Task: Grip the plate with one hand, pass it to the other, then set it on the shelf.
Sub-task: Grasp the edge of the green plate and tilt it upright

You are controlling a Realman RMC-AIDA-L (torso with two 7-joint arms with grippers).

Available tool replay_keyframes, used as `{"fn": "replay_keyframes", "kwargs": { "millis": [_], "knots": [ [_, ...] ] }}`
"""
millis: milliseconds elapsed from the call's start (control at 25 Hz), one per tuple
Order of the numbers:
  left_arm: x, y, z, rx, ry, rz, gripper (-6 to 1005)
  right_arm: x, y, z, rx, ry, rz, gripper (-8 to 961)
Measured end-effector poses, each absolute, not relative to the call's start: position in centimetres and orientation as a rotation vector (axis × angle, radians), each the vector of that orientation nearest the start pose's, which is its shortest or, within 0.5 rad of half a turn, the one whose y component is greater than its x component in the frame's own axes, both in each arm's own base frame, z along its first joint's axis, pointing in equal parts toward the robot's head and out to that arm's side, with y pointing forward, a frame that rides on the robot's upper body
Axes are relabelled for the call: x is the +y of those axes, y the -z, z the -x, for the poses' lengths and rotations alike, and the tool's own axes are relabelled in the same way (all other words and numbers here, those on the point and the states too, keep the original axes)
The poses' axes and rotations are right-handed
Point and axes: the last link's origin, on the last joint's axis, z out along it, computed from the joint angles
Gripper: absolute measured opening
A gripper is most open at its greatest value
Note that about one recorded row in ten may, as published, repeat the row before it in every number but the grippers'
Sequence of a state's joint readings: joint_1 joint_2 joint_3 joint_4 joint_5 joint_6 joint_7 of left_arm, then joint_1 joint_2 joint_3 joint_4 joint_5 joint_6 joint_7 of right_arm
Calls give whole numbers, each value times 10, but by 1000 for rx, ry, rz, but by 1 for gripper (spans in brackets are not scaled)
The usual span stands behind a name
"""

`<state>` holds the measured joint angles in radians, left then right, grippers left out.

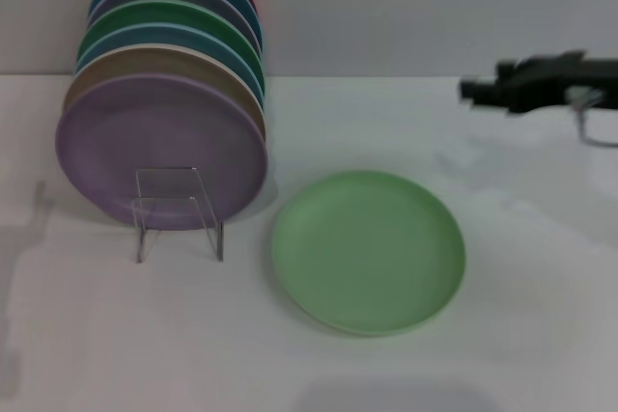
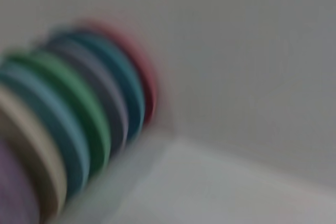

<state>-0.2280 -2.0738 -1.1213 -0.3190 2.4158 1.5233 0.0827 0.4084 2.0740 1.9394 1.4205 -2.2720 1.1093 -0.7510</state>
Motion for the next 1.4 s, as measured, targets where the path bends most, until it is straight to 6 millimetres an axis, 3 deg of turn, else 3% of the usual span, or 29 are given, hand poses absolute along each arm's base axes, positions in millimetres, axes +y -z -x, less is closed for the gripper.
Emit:
{"fn": "replay_keyframes", "kwargs": {
  "millis": [80, 280, 1080, 1400],
  "knots": [
    [277, -44, 326, -213, 750, 1246, 813, 393, -41, -194, 924, -74, 2331, 585],
    [278, -43, 325, -214, 753, 1253, 813, 397, -29, -196, 978, 116, 2341, 585],
    [280, -41, 324, -246, 797, 1266, 813, 396, 7, -213, 1048, 258, 2387, 586],
    [281, -42, 324, -243, 797, 1268, 812, 397, 13, -216, 1065, 269, 2388, 586]
  ]
}}
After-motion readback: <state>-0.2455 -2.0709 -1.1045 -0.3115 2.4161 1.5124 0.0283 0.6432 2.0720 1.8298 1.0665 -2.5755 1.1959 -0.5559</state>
